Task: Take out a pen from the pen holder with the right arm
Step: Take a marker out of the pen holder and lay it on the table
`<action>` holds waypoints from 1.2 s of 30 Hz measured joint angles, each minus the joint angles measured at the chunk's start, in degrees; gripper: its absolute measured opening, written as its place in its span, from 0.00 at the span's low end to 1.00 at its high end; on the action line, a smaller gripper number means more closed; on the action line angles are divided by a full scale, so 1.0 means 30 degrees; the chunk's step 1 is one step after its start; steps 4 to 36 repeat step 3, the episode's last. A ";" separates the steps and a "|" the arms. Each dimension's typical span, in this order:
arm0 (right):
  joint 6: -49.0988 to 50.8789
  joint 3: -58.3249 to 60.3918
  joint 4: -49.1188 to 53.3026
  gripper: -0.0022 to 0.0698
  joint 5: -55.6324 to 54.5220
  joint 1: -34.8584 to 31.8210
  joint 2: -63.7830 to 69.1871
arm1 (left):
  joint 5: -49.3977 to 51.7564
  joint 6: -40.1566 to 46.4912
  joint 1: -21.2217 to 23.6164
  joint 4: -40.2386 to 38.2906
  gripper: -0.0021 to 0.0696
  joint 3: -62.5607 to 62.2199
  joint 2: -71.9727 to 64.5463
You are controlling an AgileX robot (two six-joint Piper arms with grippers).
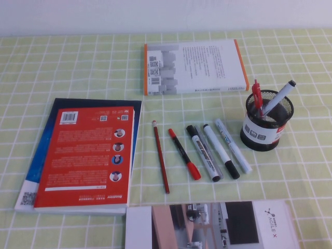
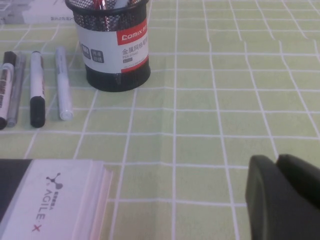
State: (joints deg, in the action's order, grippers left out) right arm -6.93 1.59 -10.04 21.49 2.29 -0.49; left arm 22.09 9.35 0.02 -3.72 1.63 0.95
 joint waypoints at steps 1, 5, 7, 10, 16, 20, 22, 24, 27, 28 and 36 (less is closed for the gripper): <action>0.0000 0.0000 -0.0038 0.01 0.0000 0.0000 0.0000 | 0.0000 0.0000 0.0000 0.0000 0.02 0.0000 0.0000; 0.0000 0.0000 -0.0038 0.01 0.0000 0.0000 0.0000 | 0.0000 0.0000 0.0000 0.0000 0.02 0.0000 0.0000; 0.0000 0.0000 -0.0038 0.01 0.0000 0.0000 0.0000 | 0.0000 0.0000 0.0000 0.0000 0.02 0.0000 0.0000; 0.0000 0.0000 -0.0038 0.01 0.0000 0.0000 0.0000 | 0.0000 0.0000 0.0000 0.0000 0.02 0.0000 0.0000; 0.0000 0.0000 -0.0038 0.01 0.0000 0.0000 0.0000 | 0.0000 0.0000 0.0000 0.0000 0.02 0.0000 0.0000; 0.0000 0.0000 -0.0038 0.01 0.0000 0.0000 0.0000 | 0.0000 0.0000 0.0000 0.0000 0.02 0.0000 0.0000; 0.0000 0.0000 -0.0038 0.01 0.0000 0.0000 0.0000 | 0.0000 0.0000 0.0000 0.0000 0.02 0.0000 0.0000; 0.0000 0.0000 -0.0038 0.01 0.0000 0.0000 0.0000 | 0.0000 0.0000 0.0000 0.0000 0.02 0.0000 0.0000; 0.0000 0.0000 -0.0038 0.01 0.0000 0.0000 0.0000 | 0.0000 0.0000 0.0000 0.0000 0.02 0.0000 0.0000; 0.0000 0.0000 -0.0038 0.01 0.0000 0.0000 0.0000 | 0.0000 0.0000 0.0000 0.0000 0.02 0.0000 0.0000; 0.0000 0.0000 -0.0038 0.01 0.0000 0.0000 0.0000 | 0.0000 0.0000 0.0000 0.0000 0.02 0.0000 0.0000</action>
